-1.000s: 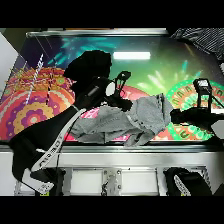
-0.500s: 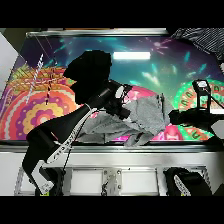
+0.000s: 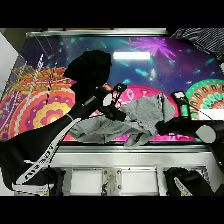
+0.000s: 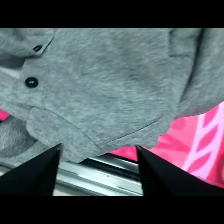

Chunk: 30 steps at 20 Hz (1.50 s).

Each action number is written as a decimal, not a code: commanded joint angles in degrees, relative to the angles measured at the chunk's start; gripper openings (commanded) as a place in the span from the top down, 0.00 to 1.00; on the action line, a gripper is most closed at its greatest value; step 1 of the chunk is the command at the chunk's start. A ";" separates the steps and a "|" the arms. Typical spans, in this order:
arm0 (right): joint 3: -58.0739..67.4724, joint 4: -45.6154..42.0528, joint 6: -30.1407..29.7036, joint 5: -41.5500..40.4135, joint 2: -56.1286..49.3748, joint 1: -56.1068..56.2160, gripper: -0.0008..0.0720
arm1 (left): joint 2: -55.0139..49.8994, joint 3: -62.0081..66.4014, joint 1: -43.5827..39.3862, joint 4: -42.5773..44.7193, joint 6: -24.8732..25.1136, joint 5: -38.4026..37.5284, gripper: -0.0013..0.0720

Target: Fold the clothes and pants, and hang the long-sleeved shirts on hangers.

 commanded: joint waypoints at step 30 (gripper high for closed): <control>33.24 -25.46 9.31 4.39 -18.47 4.57 0.96 | 18.14 14.47 5.88 -0.13 0.81 -3.10 0.96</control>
